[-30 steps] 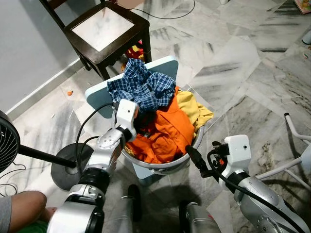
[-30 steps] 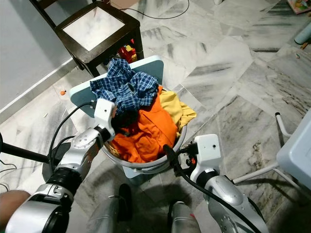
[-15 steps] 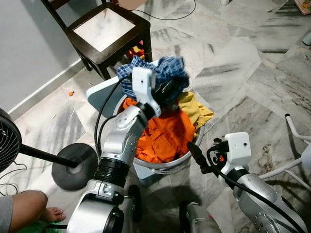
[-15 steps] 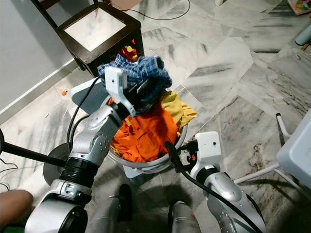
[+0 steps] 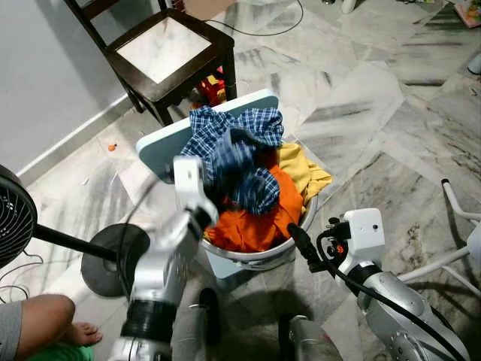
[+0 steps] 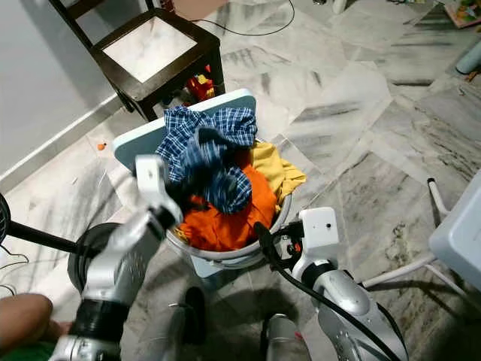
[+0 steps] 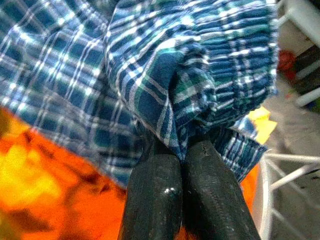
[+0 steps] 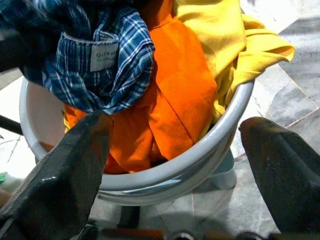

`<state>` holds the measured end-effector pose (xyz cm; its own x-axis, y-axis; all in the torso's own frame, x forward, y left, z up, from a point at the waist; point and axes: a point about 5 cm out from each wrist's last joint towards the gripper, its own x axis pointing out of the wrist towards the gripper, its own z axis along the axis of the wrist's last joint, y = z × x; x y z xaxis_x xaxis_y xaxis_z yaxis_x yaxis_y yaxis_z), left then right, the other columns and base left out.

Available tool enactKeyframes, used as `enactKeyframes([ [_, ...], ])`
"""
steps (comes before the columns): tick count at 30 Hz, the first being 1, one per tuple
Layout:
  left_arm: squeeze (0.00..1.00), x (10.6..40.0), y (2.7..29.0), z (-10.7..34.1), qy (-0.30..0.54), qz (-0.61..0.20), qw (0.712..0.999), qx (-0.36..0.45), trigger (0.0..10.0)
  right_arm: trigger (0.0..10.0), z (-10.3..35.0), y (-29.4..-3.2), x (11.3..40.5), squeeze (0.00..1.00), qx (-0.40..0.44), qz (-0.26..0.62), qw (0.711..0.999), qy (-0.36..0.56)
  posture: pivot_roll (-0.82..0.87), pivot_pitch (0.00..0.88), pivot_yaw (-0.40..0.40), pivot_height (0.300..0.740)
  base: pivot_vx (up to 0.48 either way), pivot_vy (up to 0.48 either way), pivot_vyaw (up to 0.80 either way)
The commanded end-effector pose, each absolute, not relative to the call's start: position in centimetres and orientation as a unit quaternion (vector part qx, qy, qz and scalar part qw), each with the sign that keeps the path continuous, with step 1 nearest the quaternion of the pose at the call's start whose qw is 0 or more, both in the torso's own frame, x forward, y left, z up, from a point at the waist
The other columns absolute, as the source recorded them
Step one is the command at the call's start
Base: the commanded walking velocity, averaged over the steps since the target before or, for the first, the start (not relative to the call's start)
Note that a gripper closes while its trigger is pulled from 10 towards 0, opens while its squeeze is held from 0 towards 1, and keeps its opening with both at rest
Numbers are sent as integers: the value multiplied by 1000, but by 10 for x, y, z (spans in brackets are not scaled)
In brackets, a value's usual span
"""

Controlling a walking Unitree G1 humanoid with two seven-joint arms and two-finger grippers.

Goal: Hang hanger

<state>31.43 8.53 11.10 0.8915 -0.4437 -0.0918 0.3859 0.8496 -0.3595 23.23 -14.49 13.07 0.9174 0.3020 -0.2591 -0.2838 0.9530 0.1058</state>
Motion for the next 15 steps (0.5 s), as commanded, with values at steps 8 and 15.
enactKeyframes([
  [8,1000,315,103,106,102,-151,979,-93,10000,10000,126,-145,231,0,32,148,978,144,-93,327,55,740,0,0,0],
  [15,1000,305,113,104,109,-123,986,9,10000,10000,126,-145,231,0,32,148,978,144,-93,327,55,740,0,0,0],
])
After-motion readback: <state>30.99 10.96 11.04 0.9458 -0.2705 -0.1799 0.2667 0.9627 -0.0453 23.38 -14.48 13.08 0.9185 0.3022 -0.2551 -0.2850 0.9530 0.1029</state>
